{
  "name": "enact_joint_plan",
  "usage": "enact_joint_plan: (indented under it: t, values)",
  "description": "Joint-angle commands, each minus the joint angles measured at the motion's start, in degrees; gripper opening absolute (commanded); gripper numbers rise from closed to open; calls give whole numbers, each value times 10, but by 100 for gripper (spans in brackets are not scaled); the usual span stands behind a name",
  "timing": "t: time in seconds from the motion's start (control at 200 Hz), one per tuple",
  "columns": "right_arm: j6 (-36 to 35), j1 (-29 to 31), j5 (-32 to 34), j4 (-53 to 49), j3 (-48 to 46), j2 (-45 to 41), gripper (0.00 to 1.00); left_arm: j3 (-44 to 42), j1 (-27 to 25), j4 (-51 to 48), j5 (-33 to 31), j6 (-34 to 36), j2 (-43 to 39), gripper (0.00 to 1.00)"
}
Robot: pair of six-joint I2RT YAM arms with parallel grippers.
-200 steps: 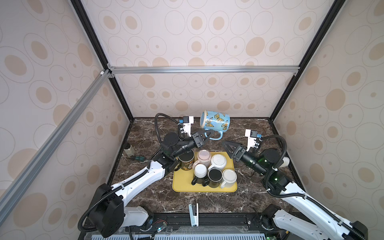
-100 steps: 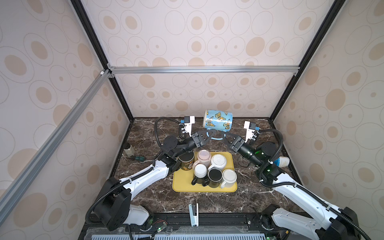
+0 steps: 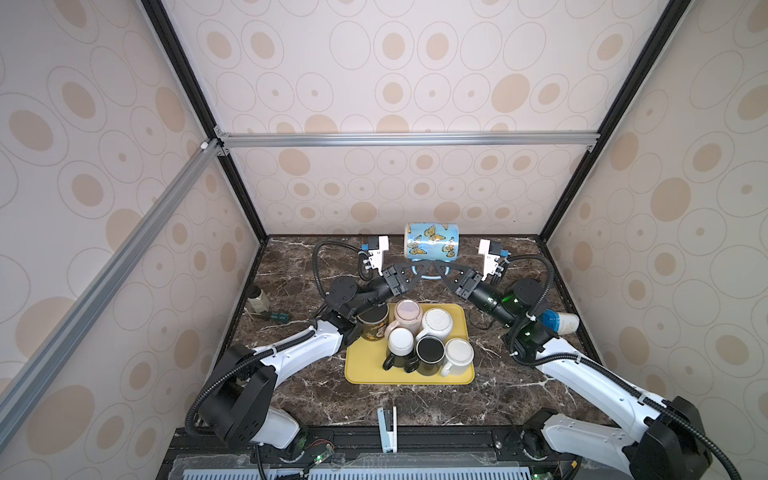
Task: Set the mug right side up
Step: 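Carry the mug with the right gripper toward the blue bottle while the left withdraws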
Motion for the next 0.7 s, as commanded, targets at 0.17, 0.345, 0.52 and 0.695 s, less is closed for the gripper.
enact_joint_plan:
  t: [0.17, 0.345, 0.52, 0.695]
  values:
    - [-48, -36, 8, -45, 57, -11, 0, 55, 12, -252, -47, 198, -73, 100]
    - [-85, -79, -2, -148, 95, -23, 0, 105, 13, -495, -208, 402, -124, 100]
    - [-241, -88, 107, -449, 210, -7, 0, 29, 81, -478, -198, 402, -184, 100]
    - [-387, -88, 288, -647, 314, 66, 0, 29, 170, -553, -133, 386, -181, 100]
